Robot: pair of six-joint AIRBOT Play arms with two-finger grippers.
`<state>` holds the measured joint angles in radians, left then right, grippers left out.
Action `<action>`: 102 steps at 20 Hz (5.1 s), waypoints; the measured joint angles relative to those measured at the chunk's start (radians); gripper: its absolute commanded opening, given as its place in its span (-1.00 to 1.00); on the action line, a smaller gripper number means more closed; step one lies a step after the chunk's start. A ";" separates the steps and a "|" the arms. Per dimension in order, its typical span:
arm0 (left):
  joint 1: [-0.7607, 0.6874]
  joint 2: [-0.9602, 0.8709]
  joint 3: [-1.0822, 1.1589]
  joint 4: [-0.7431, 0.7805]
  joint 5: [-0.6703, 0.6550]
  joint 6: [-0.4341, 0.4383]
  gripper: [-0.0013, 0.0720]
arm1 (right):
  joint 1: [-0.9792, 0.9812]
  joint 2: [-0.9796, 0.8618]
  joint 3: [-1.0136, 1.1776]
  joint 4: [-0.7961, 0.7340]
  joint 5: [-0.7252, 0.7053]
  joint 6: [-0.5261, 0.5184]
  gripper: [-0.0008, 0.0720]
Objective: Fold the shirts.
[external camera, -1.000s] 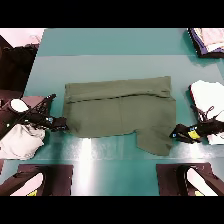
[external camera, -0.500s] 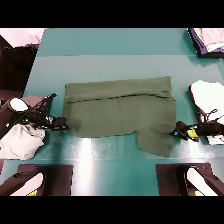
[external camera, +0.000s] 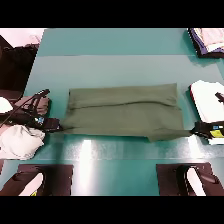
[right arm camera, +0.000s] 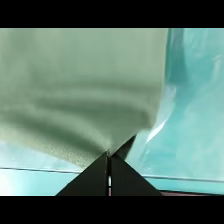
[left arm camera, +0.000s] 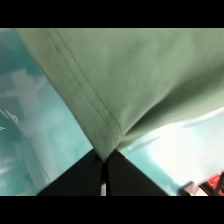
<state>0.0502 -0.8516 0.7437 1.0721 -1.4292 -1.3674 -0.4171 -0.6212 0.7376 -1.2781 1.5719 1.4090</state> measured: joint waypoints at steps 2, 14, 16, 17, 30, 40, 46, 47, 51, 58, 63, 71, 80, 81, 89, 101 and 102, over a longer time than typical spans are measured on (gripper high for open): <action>-0.001 0.028 0.019 -0.009 -0.003 -0.020 -0.91 | 0.000 0.032 0.043 -0.006 0.003 -0.001 -0.92; -0.001 -0.129 0.051 -0.031 0.385 -0.063 -0.91 | 0.175 -0.427 0.320 0.042 -0.191 -0.002 -0.92; -0.001 -0.179 0.051 -0.041 0.444 -0.064 -0.89 | 0.201 -0.510 0.357 0.045 -0.221 0.000 -0.91; -0.001 -0.203 0.051 -0.050 0.478 -0.065 -0.35 | 0.211 -0.550 0.377 0.047 -0.238 0.002 -0.91; 0.000 -0.309 0.183 -0.108 0.660 -0.138 0.44 | 0.134 -0.747 0.515 0.186 -0.359 -0.004 0.73; -0.062 -0.310 0.200 -0.111 0.481 -0.087 -0.91 | -0.083 -0.865 0.360 0.335 -0.249 -0.297 0.92; -0.152 -0.310 0.200 -0.112 0.475 -0.084 -0.91 | -0.066 -0.979 0.352 0.408 -0.214 -0.436 0.87; -0.158 -0.310 0.200 -0.113 0.476 -0.084 -0.91 | -0.060 -0.991 0.351 0.420 -0.221 -0.451 0.71; -0.170 -0.310 0.200 -0.114 0.477 -0.091 -0.91 | -0.032 -1.022 0.348 0.451 -0.282 -0.480 -0.76; -0.215 -0.323 0.213 -0.132 0.532 -0.113 -0.91 | -0.015 -0.987 0.353 0.447 -0.299 -0.483 -0.92; -0.326 -0.480 0.356 -0.138 0.540 -0.119 -0.91 | 0.038 -0.884 0.472 0.464 -0.187 -0.361 -0.92; -0.560 -0.900 0.763 -0.158 0.531 -0.119 -0.91 | 0.336 -0.791 0.811 0.473 -0.058 -0.093 -0.92; -0.603 -1.048 0.897 -0.149 0.522 -0.118 -0.91 | 0.647 -0.906 1.170 0.472 -0.032 0.047 -0.92; -0.602 -1.050 0.899 -0.143 0.519 -0.118 -0.91 | 0.666 -0.924 1.197 0.471 -0.030 0.052 -0.92; -0.502 -1.010 0.908 -0.101 0.418 -0.117 -0.91 | 0.751 -1.007 1.244 0.475 -0.051 0.072 -0.92; -0.154 -0.608 0.910 0.040 0.229 -0.027 -0.91 | 0.905 -1.088 1.205 0.472 -0.265 -0.009 -0.92; -0.131 -0.578 0.910 0.045 0.216 -0.023 -0.91 | 0.929 -1.118 1.221 0.471 -0.283 -0.019 -0.92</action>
<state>-0.0807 -1.4300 1.6535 1.1168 -1.2129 -1.3903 0.5121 -1.7397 1.9591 -0.8070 1.2888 1.3899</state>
